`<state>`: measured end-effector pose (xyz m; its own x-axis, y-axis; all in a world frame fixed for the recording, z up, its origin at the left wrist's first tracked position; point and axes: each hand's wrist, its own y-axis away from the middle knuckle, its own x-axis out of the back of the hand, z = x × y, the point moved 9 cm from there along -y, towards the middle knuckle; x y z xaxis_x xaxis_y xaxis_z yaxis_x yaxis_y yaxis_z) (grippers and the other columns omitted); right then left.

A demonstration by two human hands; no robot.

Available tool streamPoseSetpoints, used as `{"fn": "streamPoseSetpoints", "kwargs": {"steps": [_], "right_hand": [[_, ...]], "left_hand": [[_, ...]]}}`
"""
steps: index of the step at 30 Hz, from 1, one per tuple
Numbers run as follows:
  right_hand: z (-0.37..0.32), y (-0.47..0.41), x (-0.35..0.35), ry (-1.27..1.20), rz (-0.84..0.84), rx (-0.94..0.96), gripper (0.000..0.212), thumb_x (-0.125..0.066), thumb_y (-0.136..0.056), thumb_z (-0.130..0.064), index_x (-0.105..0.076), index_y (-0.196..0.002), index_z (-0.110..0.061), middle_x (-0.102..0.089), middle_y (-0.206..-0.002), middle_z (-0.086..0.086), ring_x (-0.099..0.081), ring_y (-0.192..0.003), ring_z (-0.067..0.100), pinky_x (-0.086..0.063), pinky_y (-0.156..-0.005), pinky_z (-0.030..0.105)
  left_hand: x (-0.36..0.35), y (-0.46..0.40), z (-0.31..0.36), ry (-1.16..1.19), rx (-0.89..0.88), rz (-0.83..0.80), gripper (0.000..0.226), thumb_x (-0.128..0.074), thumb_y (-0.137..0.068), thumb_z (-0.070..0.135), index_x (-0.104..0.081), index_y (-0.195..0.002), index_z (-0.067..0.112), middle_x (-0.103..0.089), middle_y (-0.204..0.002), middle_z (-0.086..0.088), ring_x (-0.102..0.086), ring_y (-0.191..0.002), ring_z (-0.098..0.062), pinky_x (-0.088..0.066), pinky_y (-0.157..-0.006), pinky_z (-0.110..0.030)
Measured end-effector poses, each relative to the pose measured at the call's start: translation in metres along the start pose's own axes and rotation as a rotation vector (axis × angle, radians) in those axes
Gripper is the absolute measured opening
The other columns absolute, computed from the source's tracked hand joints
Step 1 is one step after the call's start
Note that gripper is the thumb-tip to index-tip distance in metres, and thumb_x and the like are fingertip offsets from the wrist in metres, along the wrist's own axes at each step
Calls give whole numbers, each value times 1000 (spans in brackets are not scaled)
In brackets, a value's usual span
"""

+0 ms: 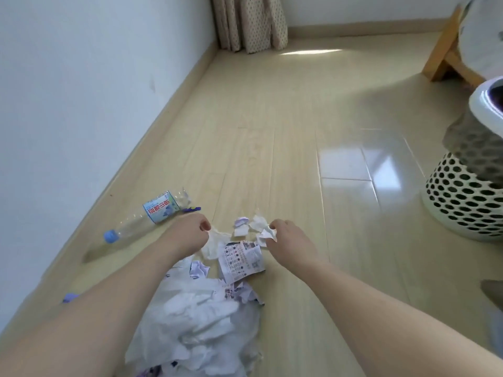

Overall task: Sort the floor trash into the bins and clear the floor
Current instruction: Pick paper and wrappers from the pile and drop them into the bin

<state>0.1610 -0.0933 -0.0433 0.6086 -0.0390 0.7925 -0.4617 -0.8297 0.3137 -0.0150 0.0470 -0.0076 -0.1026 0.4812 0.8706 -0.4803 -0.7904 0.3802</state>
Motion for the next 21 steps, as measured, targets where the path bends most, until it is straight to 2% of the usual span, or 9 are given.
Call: {"fn": "streamPoseSetpoints", "kwargs": {"steps": [3,6,8,11,13,16,18,21], "right_hand": [[16,-13,-21,-22,81,-30,37,-45,-97,-36,-47,-127,-16,-50,-125,3,-50,-113,24,-42,-86,35],[22,-26,-27,-89,149,-11,42,-40,-99,-35,-41,-137,-17,-48,-132,3,-50,-117,24,-41,-91,37],[21,-38,-28,-77,128,-6,42,-41,-100,-35,-41,-137,-17,-49,-130,3,-52,-114,25,-43,-90,37],[18,-51,-32,45,68,10,22,-42,-96,-25,-52,-110,-12,-56,-112,7,-55,-100,28,-44,-79,37],[20,-53,-33,51,58,-6,13,-40,-96,-20,-50,-93,-11,-57,-102,8,-54,-91,28,-40,-70,34],[25,-50,-28,-27,66,-34,20,-40,-96,-20,-54,-87,-10,-57,-90,6,-54,-81,25,-36,-60,32],[29,-47,-24,-77,75,-54,26,-42,-96,-21,-55,-77,-9,-55,-80,5,-52,-72,24,-32,-52,30],[36,-36,-12,-104,97,-76,36,-45,-95,-19,-46,-60,-14,-46,-73,4,-46,-63,23,-26,-47,28]], "left_hand": [[-27,-28,7,33,-82,-4,32,-50,-92,17,-58,-123,21,-61,-121,0,-56,-100,-16,-43,-81,-27],[-51,-53,29,31,-138,-16,38,-48,-97,31,-49,-133,22,-60,-121,-2,-58,-103,-22,-46,-82,-31],[-58,-67,43,-8,-172,22,41,-45,-98,38,-47,-135,20,-62,-117,-4,-58,-104,-26,-48,-84,-36],[-61,-80,49,-109,-179,101,29,-47,-98,37,-56,-116,16,-59,-110,-4,-56,-100,-26,-47,-79,-35],[-63,-83,46,-149,-158,126,16,-48,-98,28,-57,-99,15,-59,-104,-5,-54,-94,-25,-45,-74,-34],[-64,-77,44,-104,-147,109,13,-46,-94,17,-58,-91,15,-63,-97,-4,-56,-89,-25,-42,-69,-32],[-61,-70,42,-43,-144,74,14,-52,-95,26,-59,-90,15,-63,-90,-2,-57,-85,-24,-41,-66,-31],[-49,-58,38,46,-127,74,22,-57,-95,35,-58,-89,14,-62,-84,0,-57,-79,-21,-38,-61,-30]]}}
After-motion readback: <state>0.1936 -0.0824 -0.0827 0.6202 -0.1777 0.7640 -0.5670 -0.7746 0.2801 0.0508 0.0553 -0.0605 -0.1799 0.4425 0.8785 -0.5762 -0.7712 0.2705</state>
